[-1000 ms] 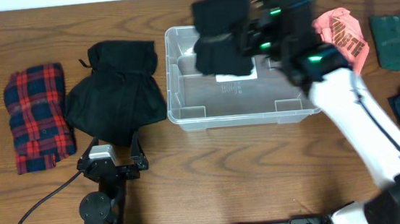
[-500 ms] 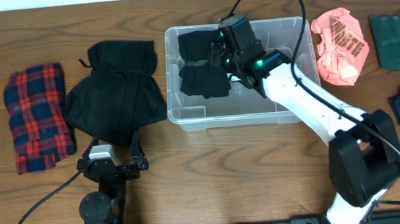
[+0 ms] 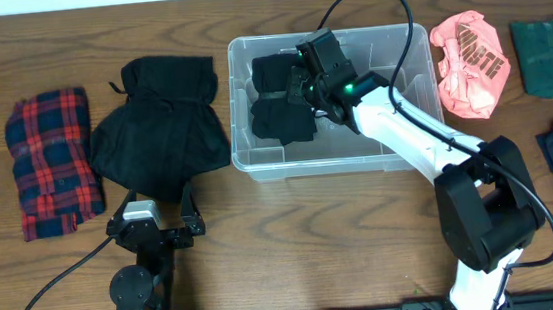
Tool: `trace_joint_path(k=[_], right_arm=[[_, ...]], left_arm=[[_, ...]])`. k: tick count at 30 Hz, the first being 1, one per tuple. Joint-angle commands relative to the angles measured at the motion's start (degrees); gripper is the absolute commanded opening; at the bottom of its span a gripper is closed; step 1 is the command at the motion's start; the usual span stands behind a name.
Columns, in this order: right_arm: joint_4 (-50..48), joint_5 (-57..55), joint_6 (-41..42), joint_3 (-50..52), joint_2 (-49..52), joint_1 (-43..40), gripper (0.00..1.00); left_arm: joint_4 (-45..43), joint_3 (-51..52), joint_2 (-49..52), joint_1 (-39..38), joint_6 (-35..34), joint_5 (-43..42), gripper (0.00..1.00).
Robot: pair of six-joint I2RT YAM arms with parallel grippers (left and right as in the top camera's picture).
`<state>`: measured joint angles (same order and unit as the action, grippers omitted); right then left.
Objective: Pack container
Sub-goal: 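Lower the black garment into the bin and open the right gripper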
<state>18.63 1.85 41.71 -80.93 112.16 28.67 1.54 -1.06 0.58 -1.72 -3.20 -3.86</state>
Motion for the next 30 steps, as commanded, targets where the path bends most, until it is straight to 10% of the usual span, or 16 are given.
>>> trace_joint_path(k=[1, 13, 20, 30], right_arm=[[-0.5, -0.1, 1.1, -0.6, 2.0, 0.3, 0.06], [-1.7, 0.0, 0.8, -0.6, 3.4, 0.3, 0.12], [-1.9, 0.1, -2.7, -0.6, 3.4, 0.3, 0.78], [-3.2, 0.1, -8.1, -0.7, 2.0, 0.2, 0.99]], left_arm=[[2.1, 0.8, -0.3, -0.2, 0.1, -0.4, 0.98], [2.1, 0.8, -0.3, -0.2, 0.1, -0.4, 0.98], [2.1, 0.8, -0.3, -0.2, 0.1, -0.4, 0.98], [2.1, 0.8, -0.3, -0.2, 0.1, -0.4, 0.98]])
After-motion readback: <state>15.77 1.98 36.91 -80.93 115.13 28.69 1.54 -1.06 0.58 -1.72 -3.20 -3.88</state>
